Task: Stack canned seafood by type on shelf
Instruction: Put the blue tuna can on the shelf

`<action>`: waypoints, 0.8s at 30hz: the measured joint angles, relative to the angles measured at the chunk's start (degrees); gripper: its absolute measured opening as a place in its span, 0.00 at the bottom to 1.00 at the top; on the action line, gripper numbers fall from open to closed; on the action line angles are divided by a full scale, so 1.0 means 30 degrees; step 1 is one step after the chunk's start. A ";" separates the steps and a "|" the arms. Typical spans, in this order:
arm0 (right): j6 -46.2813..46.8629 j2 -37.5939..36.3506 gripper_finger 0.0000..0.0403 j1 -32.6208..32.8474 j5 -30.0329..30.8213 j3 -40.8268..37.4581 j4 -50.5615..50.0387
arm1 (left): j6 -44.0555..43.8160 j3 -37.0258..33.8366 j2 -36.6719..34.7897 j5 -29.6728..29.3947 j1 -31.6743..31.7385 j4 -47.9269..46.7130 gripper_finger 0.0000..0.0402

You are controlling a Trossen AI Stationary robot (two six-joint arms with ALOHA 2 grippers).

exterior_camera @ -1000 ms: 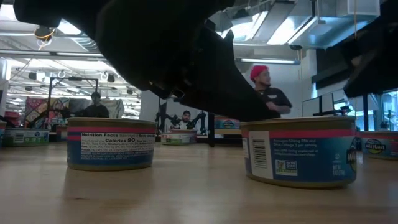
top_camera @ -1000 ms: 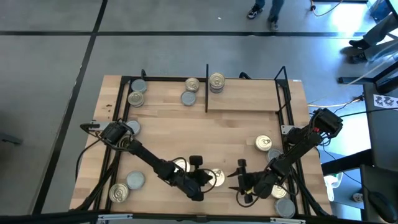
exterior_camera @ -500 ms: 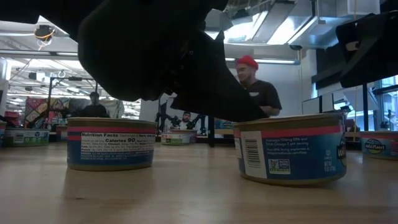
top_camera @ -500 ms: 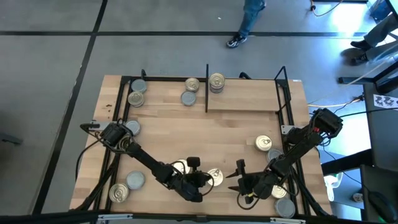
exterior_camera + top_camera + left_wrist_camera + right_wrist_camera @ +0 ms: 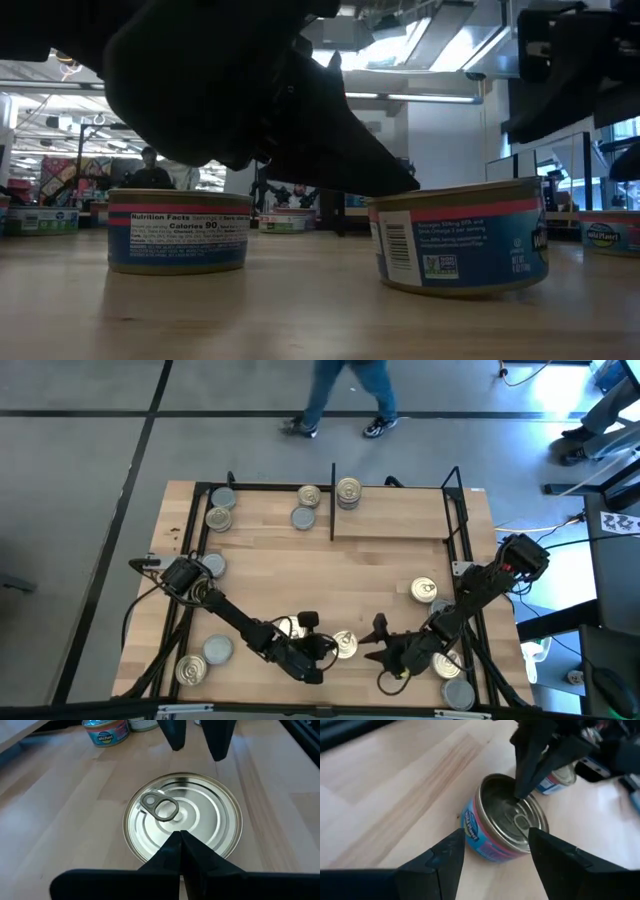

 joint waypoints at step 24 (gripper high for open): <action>-0.6633 0.2873 0.55 -0.0007 0.1354 0.0867 0.1130 | -0.1117 -0.0573 -0.0051 -0.0458 -0.0113 0.0128 0.01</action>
